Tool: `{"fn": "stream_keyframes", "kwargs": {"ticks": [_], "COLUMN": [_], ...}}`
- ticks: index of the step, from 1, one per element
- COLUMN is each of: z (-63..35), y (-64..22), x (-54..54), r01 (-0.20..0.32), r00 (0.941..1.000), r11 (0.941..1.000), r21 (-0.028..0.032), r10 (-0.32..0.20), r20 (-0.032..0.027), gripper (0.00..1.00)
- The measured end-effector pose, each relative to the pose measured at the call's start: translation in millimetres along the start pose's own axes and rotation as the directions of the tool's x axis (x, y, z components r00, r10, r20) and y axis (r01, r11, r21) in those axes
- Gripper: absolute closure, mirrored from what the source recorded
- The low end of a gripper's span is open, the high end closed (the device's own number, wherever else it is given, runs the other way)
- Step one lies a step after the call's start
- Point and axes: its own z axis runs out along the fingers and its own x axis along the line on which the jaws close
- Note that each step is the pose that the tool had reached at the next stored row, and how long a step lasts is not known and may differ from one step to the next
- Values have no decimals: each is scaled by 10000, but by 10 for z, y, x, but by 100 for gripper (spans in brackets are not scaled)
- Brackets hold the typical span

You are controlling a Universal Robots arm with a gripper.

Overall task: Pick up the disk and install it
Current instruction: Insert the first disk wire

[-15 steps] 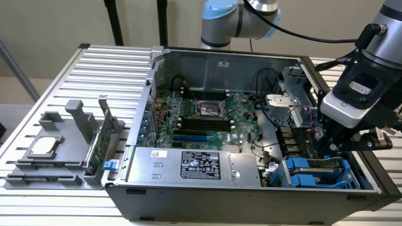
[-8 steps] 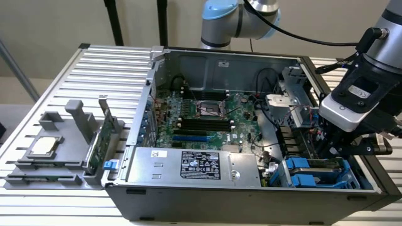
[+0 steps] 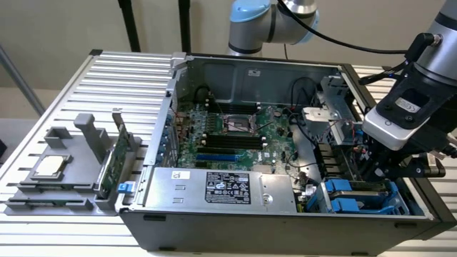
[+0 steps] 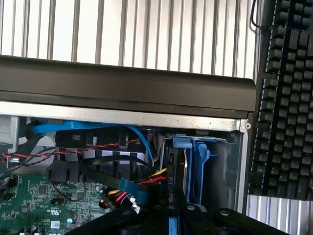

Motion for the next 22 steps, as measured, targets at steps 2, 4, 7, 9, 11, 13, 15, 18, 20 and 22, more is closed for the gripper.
{"fn": "stream_keyframes", "kwargs": {"ticks": [2,4,7,9,11,13,15,18,20,22], "z": [0,0,0,0,1,17,29,35,35,34], "y": [0,0,0,0,0,11,18,18,18,18], "x": [0,0,0,0,0,1,2,2,2,2], "r01": [0,0,0,0,-1,2,0,-2,-1,-2], "r00": [10000,10000,10000,10000,10000,10000,10000,10000,10000,10000], "r11": [10000,10000,10000,10000,10000,10000,10000,10000,10000,10000], "r21": [0,0,0,0,0,0,1,1,1,1], "r10": [0,0,0,0,1,-2,0,2,1,2], "r20": [0,0,0,1,2,-3,1,0,0,0], "gripper": [84,84,84,84,84,84,84,84,84,84]}}
